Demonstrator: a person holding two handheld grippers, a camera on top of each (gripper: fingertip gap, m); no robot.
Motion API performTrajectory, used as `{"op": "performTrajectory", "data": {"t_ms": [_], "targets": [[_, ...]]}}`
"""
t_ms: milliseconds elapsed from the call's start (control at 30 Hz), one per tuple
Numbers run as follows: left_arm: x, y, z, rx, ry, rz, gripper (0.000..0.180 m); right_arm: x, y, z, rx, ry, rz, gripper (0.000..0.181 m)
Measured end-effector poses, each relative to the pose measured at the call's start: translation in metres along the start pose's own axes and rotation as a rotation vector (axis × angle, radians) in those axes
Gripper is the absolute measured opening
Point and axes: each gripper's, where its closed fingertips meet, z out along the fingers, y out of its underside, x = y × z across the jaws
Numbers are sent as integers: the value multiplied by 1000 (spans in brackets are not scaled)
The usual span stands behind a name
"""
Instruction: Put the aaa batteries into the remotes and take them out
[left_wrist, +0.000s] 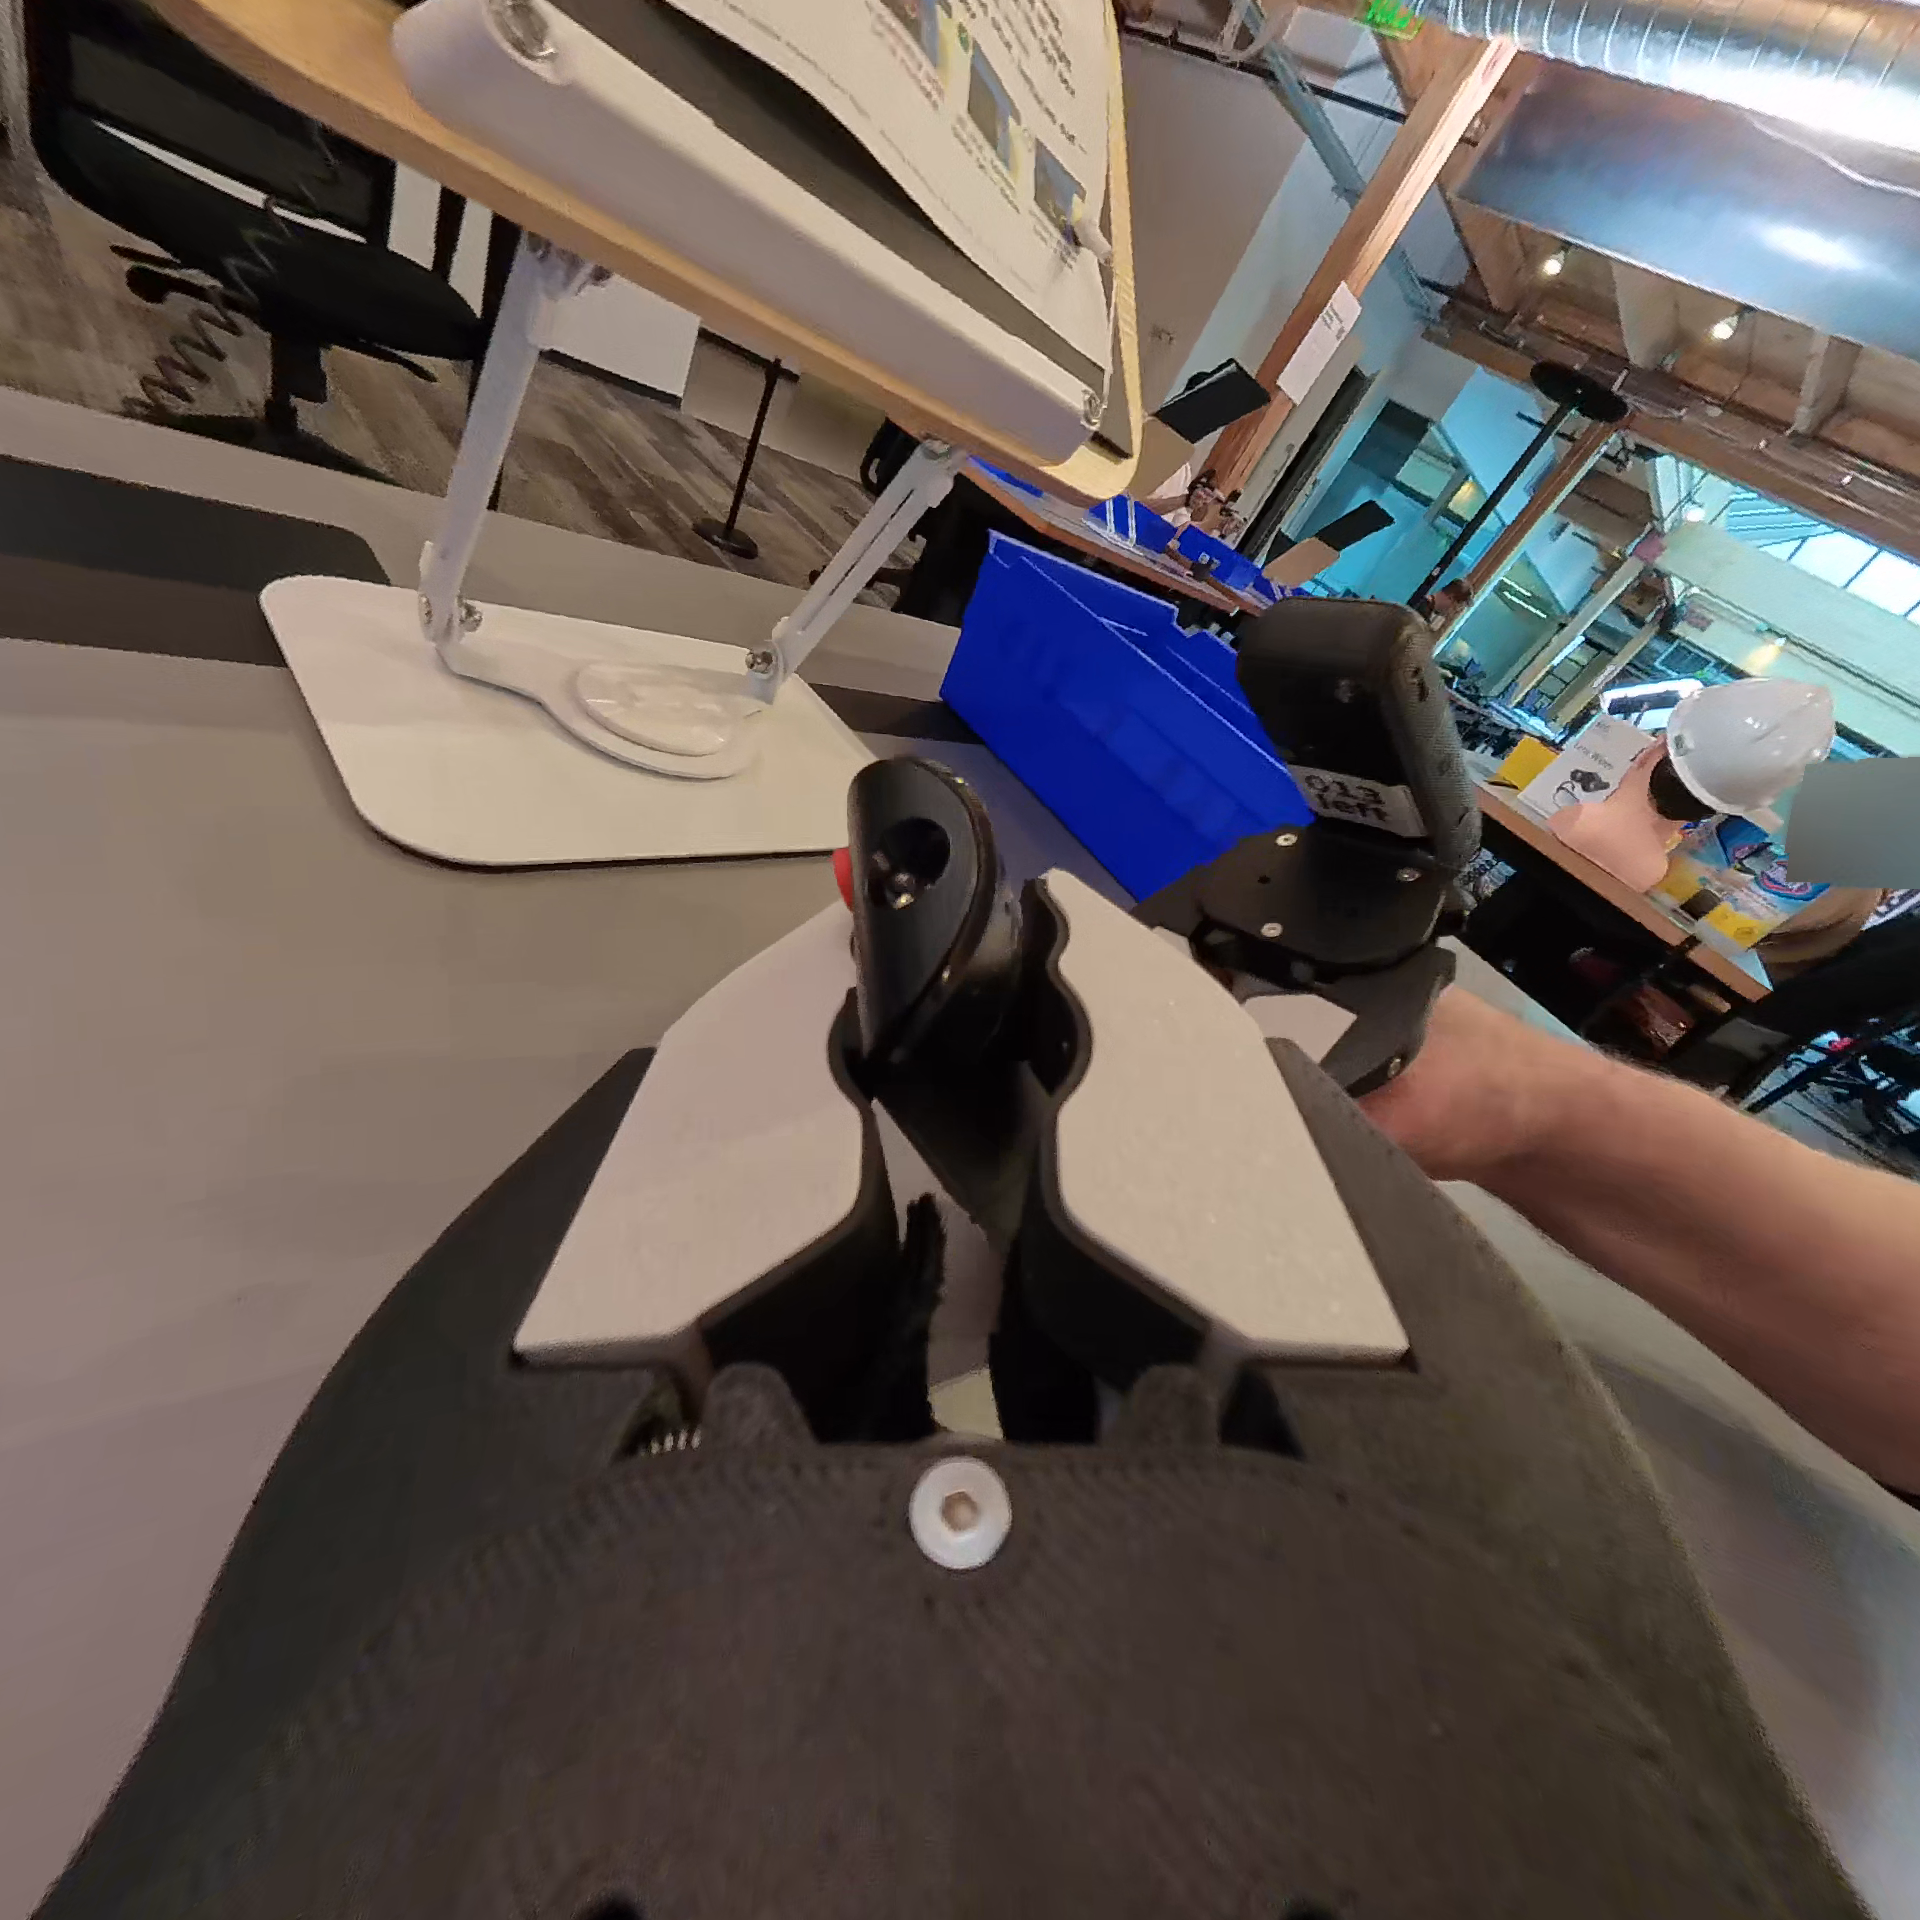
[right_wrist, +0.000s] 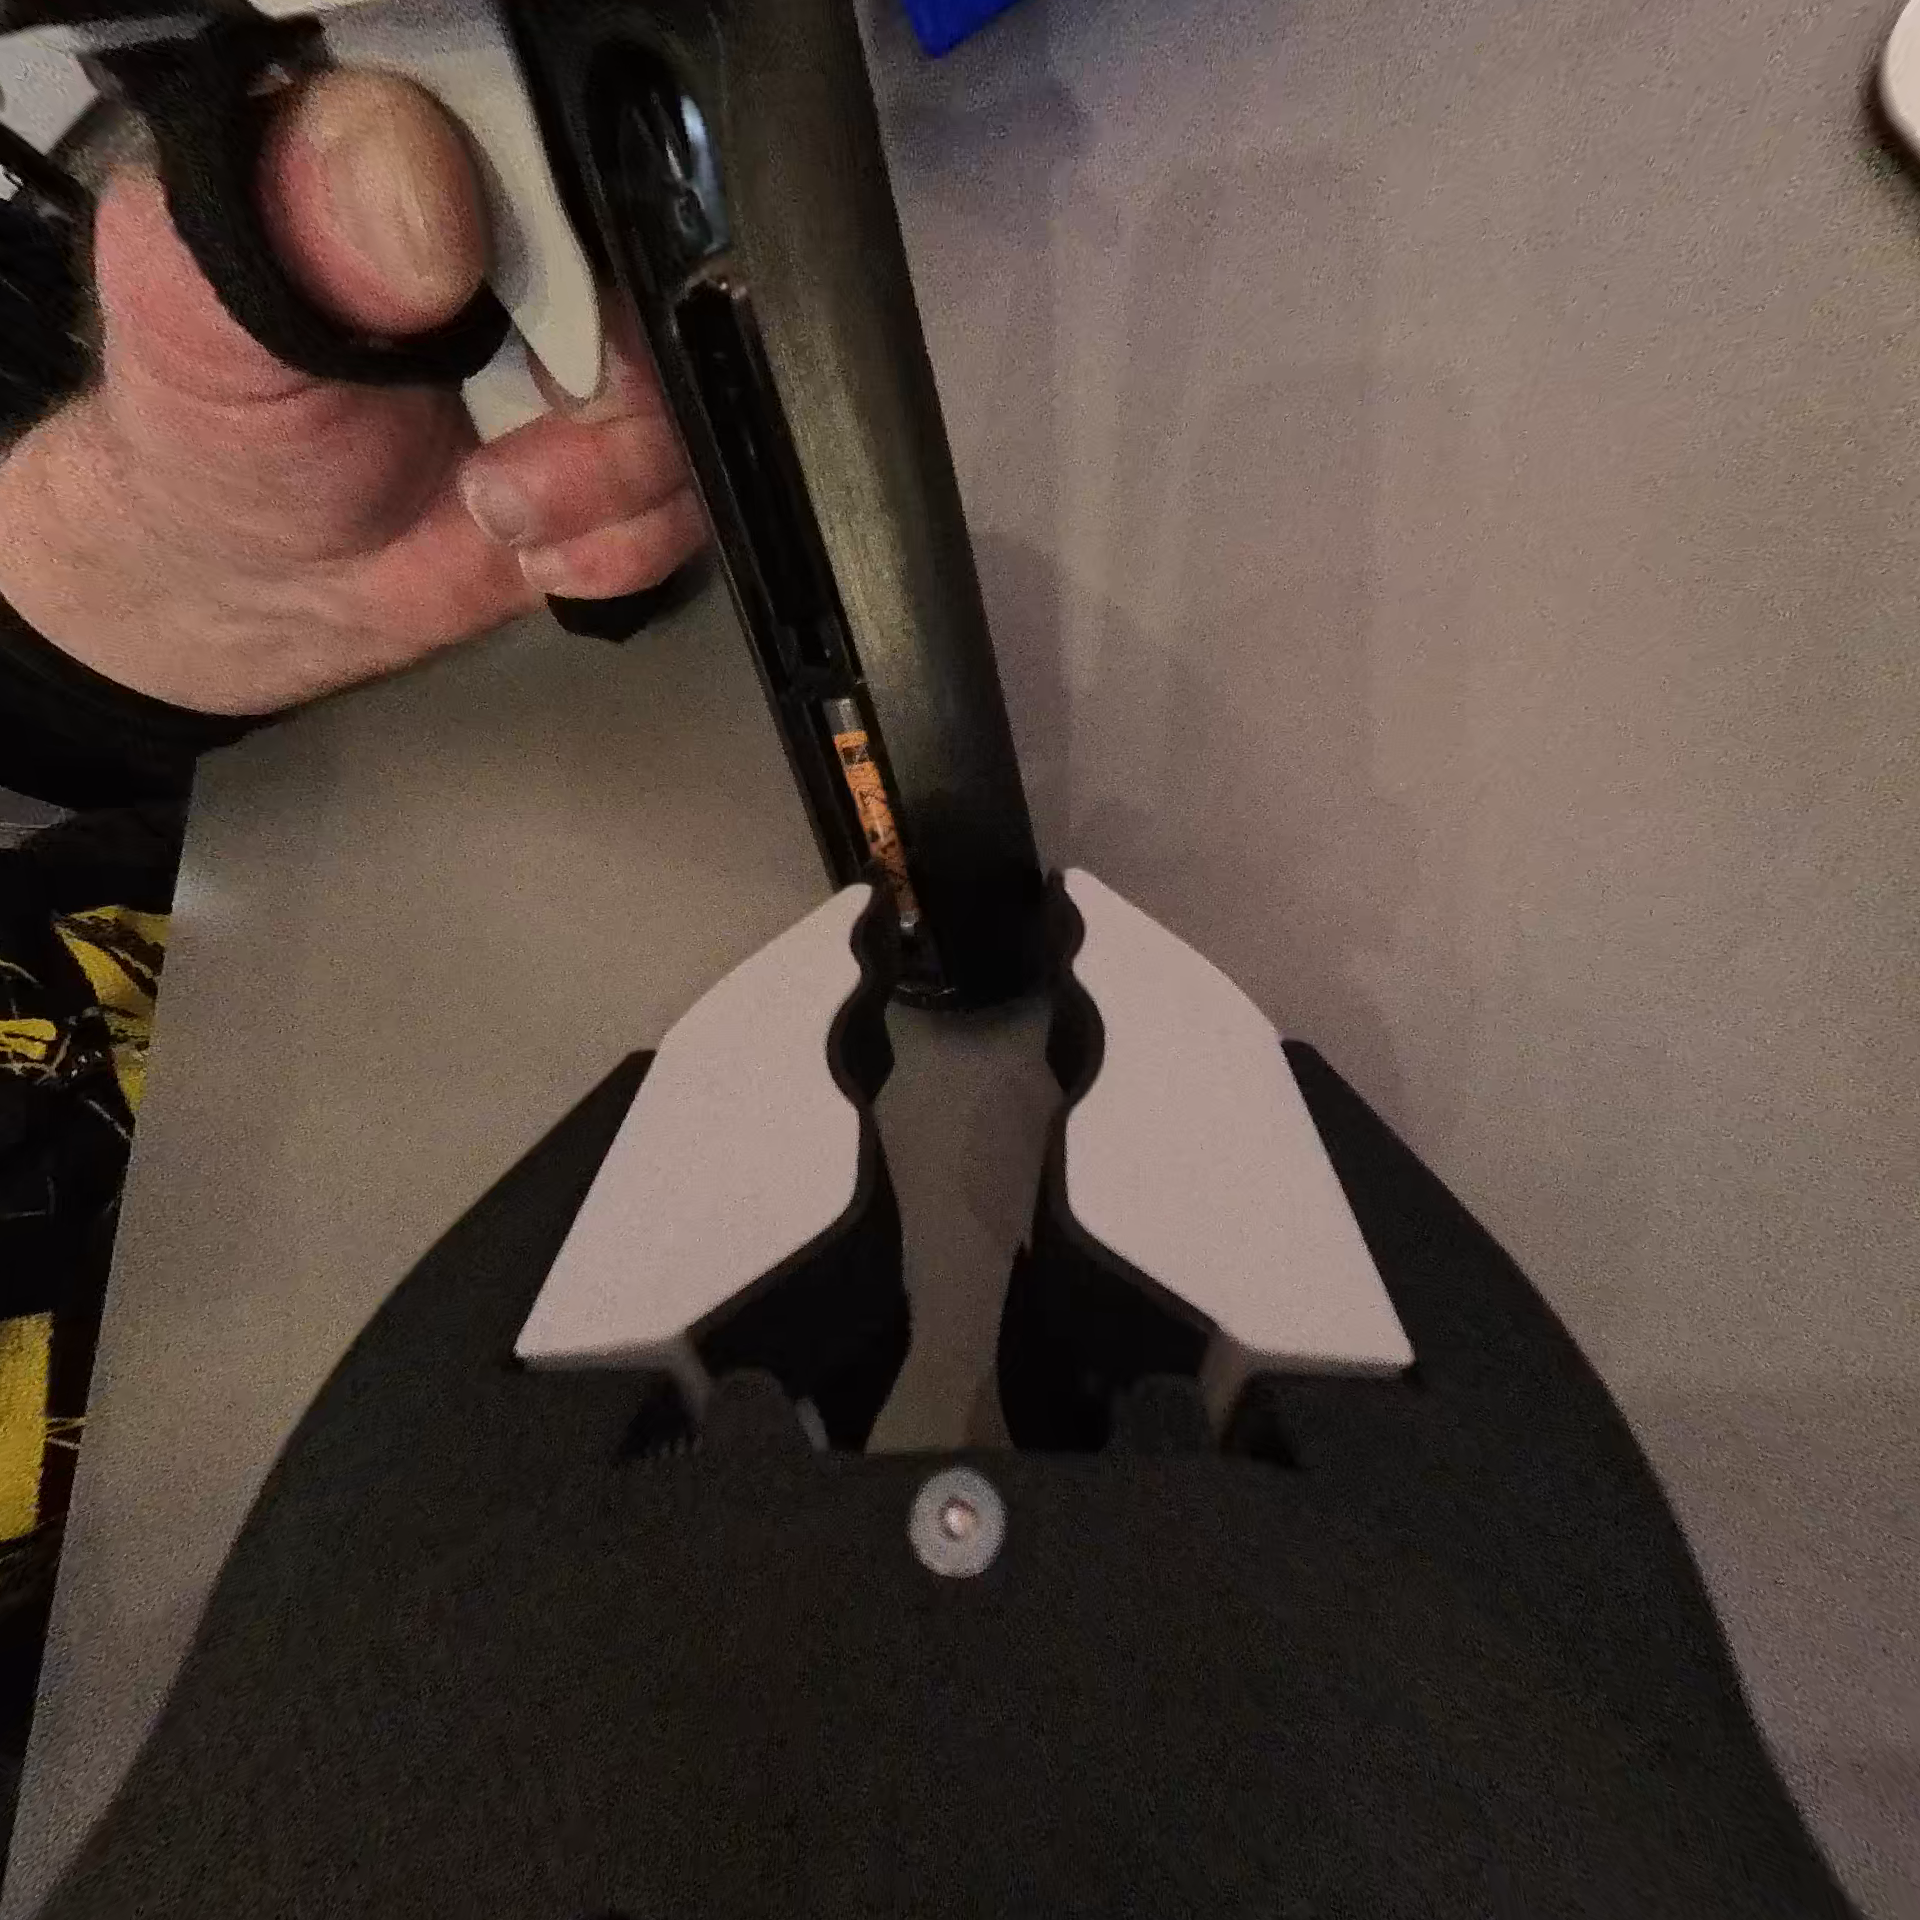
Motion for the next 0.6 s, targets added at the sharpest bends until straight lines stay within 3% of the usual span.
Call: {"op": "performTrajectory", "data": {"t_ms": [167, 433, 600], "targets": [[-5, 0, 2, -7, -12, -35, 25, 2, 0, 1, -27, 8, -16, 29], [-23, 4, -1, -2, -46, -106, 25, 7, -4, 3, -304, 27, -126, 25], [-27, -4, -10, 60, -66, -95, 25, 9, -15, 8, -142, 69, -133, 27]]}}
